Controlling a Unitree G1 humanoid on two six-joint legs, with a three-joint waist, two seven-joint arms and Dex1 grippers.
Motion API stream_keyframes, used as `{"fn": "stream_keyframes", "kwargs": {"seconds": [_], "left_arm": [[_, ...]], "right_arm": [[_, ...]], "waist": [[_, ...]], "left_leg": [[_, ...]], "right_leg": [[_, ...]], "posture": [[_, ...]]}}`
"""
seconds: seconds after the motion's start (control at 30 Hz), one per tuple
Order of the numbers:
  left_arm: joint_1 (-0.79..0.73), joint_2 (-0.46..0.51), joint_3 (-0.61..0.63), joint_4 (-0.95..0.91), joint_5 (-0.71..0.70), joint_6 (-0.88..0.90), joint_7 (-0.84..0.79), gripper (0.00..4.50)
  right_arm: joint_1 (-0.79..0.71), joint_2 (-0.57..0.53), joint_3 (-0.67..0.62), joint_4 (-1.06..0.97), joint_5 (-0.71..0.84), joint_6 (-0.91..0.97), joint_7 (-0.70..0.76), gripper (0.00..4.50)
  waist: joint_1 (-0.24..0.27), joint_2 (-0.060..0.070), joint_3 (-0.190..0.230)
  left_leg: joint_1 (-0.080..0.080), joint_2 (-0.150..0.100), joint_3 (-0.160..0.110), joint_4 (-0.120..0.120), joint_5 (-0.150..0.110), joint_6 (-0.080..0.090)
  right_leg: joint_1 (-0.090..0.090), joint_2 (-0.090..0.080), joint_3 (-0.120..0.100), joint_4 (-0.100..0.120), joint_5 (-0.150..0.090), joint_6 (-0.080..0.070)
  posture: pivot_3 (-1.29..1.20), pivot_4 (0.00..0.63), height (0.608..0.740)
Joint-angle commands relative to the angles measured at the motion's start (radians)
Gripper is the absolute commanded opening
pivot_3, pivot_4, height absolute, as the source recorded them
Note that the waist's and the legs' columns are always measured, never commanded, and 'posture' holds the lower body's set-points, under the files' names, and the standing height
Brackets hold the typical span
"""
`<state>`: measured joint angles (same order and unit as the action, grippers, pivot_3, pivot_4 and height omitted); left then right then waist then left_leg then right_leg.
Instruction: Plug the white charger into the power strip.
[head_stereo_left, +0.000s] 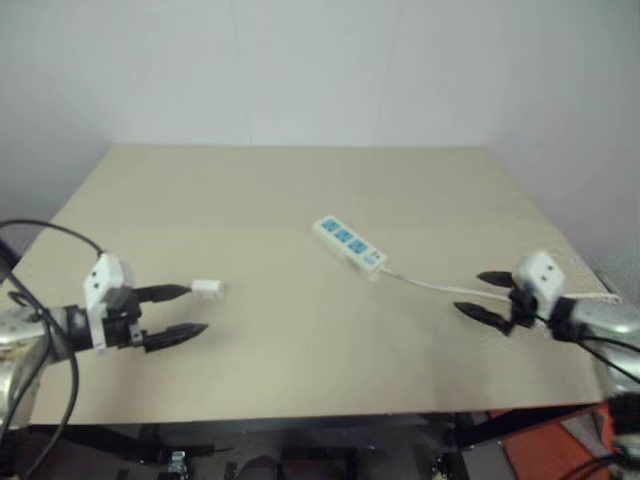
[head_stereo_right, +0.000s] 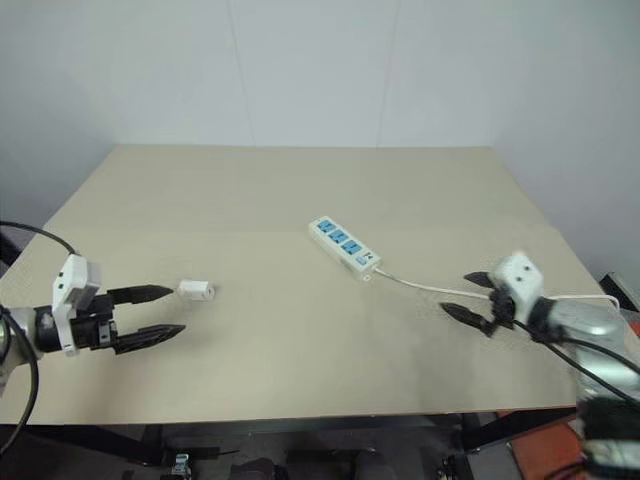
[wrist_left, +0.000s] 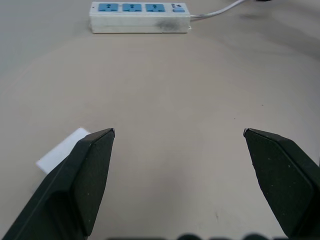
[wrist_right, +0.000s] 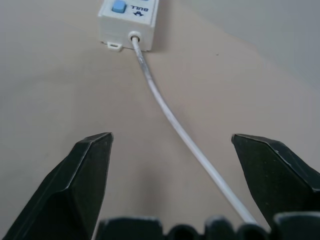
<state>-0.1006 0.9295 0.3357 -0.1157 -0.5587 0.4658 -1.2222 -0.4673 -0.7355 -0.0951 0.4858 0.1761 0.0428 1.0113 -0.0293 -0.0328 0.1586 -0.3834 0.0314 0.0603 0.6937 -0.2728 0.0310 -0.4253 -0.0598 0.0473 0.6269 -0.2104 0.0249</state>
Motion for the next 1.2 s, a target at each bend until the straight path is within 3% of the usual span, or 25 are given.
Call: {"fn": "stream_keyframes", "kwargs": {"seconds": [0.03,0.23,0.33,0.63,0.7,0.87,1.07,1.2], "left_arm": [[-0.018,0.016,0.012,-0.022,-0.021,0.011,0.003,4.50],[0.011,0.018,0.034,-0.068,-0.031,0.027,0.014,4.50],[0.043,0.011,0.052,-0.098,-0.043,0.036,0.026,4.50],[0.095,0.005,0.072,-0.116,-0.049,0.028,0.051,4.50],[0.096,0.005,0.071,-0.114,-0.049,0.023,0.051,4.50],[0.090,0.005,0.064,-0.101,-0.045,0.007,0.046,4.50],[0.072,0.008,0.056,-0.079,-0.044,-0.007,0.035,4.50],[0.046,0.006,0.030,-0.048,-0.032,-0.024,0.018,4.50]], "right_arm": [[-0.129,0.033,0.036,0.155,-0.054,-0.096,-0.024,4.46],[-0.294,0.114,0.097,0.385,-0.088,-0.125,0.030,4.46],[-0.322,0.130,0.110,0.438,-0.095,-0.131,0.077,3.88],[-0.379,0.166,0.135,0.552,-0.159,-0.189,0.053,0.54],[-0.385,0.169,0.134,0.559,-0.166,-0.202,0.055,0.01],[-0.358,0.155,0.122,0.486,-0.153,-0.240,0.086,0.01],[-0.078,0.031,0.053,-0.053,0.026,-0.112,0.262,0.01],[0.110,-0.045,0.015,-0.289,0.057,-0.052,0.235,0.01]], "waist": [[-0.003,0.001,0.001],[-0.004,0.001,0.001],[-0.004,0.001,0.001],[-0.015,0.002,0.001],[-0.016,0.002,0.001],[-0.017,0.002,0.001],[0.001,0.005,0.004],[0.012,0.006,0.004]], "left_leg": [[-0.001,0.000,0.000,-0.001,0.000,0.000],[-0.004,0.000,-0.001,-0.001,-0.001,-0.001],[-0.005,0.000,-0.002,-0.001,-0.001,-0.001],[0.000,0.001,-0.003,-0.001,0.000,-0.002],[0.001,0.001,-0.003,-0.001,0.000,-0.002],[0.001,0.001,-0.003,-0.001,0.000,-0.002],[-0.002,0.001,-0.006,-0.001,0.000,-0.002],[-0.003,0.001,-0.006,-0.001,0.000,-0.002]], "right_leg": [[-0.001,0.000,0.000,0.000,0.000,0.000],[-0.003,0.000,-0.001,0.000,0.000,0.000],[-0.003,-0.001,-0.001,-0.001,0.001,0.000],[-0.001,0.000,-0.001,0.002,0.002,-0.002],[0.000,0.000,-0.001,0.002,0.002,-0.002],[-0.001,0.000,-0.001,0.002,0.002,-0.002],[-0.002,-0.001,-0.002,0.001,0.001,-0.002],[-0.003,-0.001,-0.002,0.001,0.001,-0.002]], "posture": [[0.00,0.150,0.740],[0.00,0.150,0.740],[0.00,0.150,0.740],[0.00,0.150,0.740],[0.00,0.150,0.740],[0.00,0.150,0.740],[0.00,0.150,0.740],[0.00,0.150,0.740]]}}
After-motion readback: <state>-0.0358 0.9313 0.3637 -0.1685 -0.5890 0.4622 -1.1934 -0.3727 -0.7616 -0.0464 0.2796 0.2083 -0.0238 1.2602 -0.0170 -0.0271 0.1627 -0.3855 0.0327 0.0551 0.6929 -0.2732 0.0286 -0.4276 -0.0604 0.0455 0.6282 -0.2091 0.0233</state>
